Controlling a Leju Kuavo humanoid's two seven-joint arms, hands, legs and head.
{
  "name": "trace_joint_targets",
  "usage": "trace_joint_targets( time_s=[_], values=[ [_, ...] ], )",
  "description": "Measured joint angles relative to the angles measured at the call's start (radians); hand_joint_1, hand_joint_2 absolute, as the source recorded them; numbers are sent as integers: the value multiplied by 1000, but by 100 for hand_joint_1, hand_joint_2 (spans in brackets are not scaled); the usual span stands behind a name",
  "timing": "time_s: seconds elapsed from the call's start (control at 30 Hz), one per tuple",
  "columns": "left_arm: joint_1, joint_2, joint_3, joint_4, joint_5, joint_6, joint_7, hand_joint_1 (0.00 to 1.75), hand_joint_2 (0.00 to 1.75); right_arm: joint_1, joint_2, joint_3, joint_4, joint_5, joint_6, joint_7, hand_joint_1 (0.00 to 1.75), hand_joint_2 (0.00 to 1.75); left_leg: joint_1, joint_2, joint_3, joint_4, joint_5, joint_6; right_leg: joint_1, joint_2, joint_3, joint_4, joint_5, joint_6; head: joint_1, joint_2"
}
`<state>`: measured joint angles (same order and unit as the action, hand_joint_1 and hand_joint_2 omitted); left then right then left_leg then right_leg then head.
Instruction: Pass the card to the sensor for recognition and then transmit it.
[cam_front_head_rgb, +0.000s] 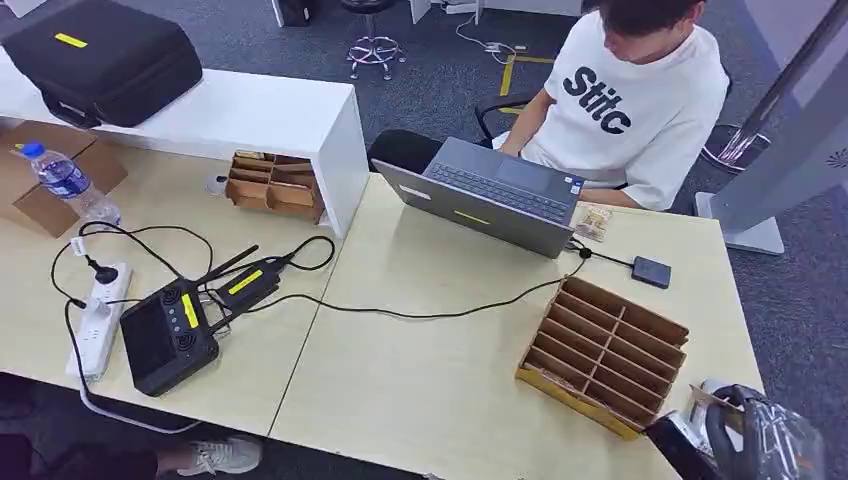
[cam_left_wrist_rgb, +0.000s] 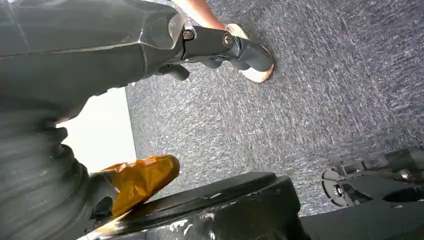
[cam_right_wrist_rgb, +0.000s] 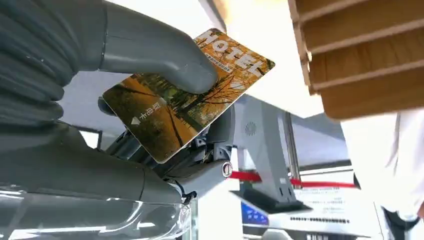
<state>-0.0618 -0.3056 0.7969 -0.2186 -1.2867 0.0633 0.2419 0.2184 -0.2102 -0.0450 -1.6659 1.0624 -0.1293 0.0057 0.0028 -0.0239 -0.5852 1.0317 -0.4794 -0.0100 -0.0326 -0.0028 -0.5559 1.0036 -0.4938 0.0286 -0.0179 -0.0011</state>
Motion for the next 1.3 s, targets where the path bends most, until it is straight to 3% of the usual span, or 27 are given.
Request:
trace_joint_targets(
  time_s=[0.23, 0.6, 0.87, 1.3],
  values=[
    [0, 0, 0, 0, -14, -6, 0, 0, 175, -65, 0, -21, 1, 13, 13, 2, 175, 175, 0, 1, 0, 0, 0, 0, 0, 2, 0, 0, 0, 0, 0, 0],
    [0, 0, 0, 0, -44, -20, 2, 0, 175, -233, -8, -44, 285, -16, 67, 5, 175, 175, 0, 1, 0, 0, 0, 0, 0, 2, 0, 0, 1, 0, 0, 0],
    [0, 0, 0, 0, -47, -21, 5, 0, 175, -260, -8, -48, 375, -16, 66, 0, 175, 175, 0, 1, 1, 0, 0, 0, 0, 2, 0, 0, 0, 0, 0, 0],
    [0, 0, 0, 0, -45, -20, 5, 0, 175, -263, -8, -50, 396, -20, 52, -9, 175, 175, 0, 1, 1, 1, 0, 0, 0, 2, 1, 0, 1, 1, 0, 0]
  ],
)
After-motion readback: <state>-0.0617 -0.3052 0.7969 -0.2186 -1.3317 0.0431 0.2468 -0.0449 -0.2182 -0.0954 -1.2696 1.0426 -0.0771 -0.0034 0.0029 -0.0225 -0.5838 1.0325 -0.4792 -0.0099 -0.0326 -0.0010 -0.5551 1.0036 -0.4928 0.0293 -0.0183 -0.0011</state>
